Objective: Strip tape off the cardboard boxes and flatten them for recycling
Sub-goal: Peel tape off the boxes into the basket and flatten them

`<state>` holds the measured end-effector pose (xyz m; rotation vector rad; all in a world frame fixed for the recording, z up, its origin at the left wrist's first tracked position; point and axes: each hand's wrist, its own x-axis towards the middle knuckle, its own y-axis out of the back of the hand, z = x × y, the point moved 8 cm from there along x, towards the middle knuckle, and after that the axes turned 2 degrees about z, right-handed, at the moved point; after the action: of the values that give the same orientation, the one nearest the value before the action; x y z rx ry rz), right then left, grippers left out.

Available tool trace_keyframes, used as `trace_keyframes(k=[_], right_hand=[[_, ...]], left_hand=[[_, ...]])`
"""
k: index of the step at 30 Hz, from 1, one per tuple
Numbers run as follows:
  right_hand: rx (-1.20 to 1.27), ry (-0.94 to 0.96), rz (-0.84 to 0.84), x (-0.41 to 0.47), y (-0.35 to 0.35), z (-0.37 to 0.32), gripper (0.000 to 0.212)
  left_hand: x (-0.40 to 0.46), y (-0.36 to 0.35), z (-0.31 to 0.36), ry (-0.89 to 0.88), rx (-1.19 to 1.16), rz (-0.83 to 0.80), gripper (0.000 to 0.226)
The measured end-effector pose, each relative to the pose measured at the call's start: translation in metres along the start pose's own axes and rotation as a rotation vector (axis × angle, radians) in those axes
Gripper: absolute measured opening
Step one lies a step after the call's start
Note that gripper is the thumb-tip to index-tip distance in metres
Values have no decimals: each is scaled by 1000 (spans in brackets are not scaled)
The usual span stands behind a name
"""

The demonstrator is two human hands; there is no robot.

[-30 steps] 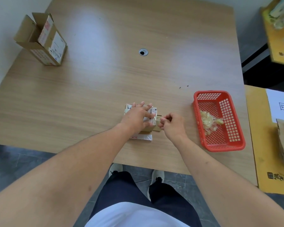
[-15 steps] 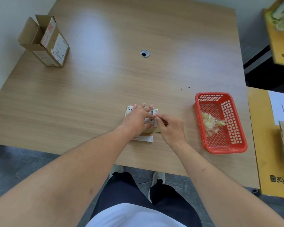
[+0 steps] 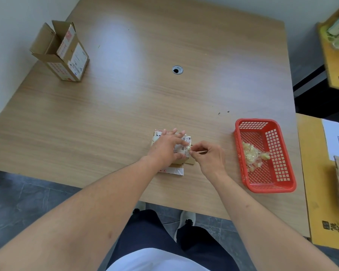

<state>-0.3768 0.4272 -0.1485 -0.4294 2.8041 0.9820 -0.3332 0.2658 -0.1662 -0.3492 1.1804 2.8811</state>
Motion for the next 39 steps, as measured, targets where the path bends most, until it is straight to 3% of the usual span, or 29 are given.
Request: trace_keyframes(k=[3, 8, 14, 22, 26, 28, 31, 39], right_hand=[[-81, 53, -34, 2, 1, -4, 28], [-305, 163, -105, 5, -13, -7, 16], [-419, 255, -138, 12, -12, -16, 4], [29, -84, -166, 16, -2, 8, 11], [422, -321, -43, 9, 3, 20, 3], [472, -333, -30, 12, 9, 18, 4], [338, -260, -45, 23, 17, 12, 4], [-73, -13, 125, 34, 8, -8, 8]], left_hand=[[0, 0, -2, 13, -21, 10, 48], [3, -5, -7, 100, 13, -67, 79], [4, -3, 9, -14, 262, -154, 77], [-3, -2, 6, -97, 211, -122, 73], [-4, -1, 5, -120, 213, -107, 72], [-4, -1, 3, -121, 207, -100, 72], [-2, -2, 2, -111, 201, -108, 71], [3, 1, 8, -64, 219, -138, 74]])
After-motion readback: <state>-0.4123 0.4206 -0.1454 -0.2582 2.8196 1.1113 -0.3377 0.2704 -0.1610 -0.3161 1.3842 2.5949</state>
